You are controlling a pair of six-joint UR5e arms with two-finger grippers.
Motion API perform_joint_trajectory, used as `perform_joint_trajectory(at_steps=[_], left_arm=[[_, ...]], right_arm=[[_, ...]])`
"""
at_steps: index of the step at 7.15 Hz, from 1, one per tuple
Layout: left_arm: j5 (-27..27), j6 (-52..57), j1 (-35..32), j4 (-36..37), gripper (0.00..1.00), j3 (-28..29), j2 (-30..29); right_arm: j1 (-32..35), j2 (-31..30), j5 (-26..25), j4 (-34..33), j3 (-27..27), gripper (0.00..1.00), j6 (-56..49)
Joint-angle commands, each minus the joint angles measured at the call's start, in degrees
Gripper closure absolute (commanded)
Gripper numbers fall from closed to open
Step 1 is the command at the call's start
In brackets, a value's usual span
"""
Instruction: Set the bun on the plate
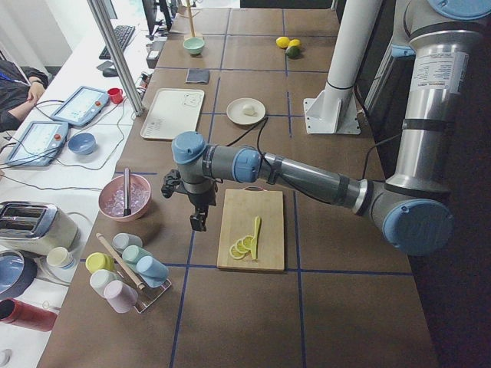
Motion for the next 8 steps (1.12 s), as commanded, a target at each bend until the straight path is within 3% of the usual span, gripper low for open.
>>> perform_joint_trajectory(at_steps=[1, 4, 8], left_arm=[[-1.7, 0.8, -2.6, -0.1, 0.0, 2.9, 2.0], [-1.7, 0.4, -2.8, -5.0, 0.0, 2.8, 6.0], [-1.7, 0.4, -4.0, -5.6, 0.0, 2.4, 6.7]], right_arm=[[0.0, 0.2, -0.5, 0.1, 0.0, 0.0, -0.1], [0.0, 0.2, -0.6, 0.1, 0.1, 0.0, -0.1], [0.0, 0.2, -0.7, 0.1, 0.0, 0.0, -0.1]])
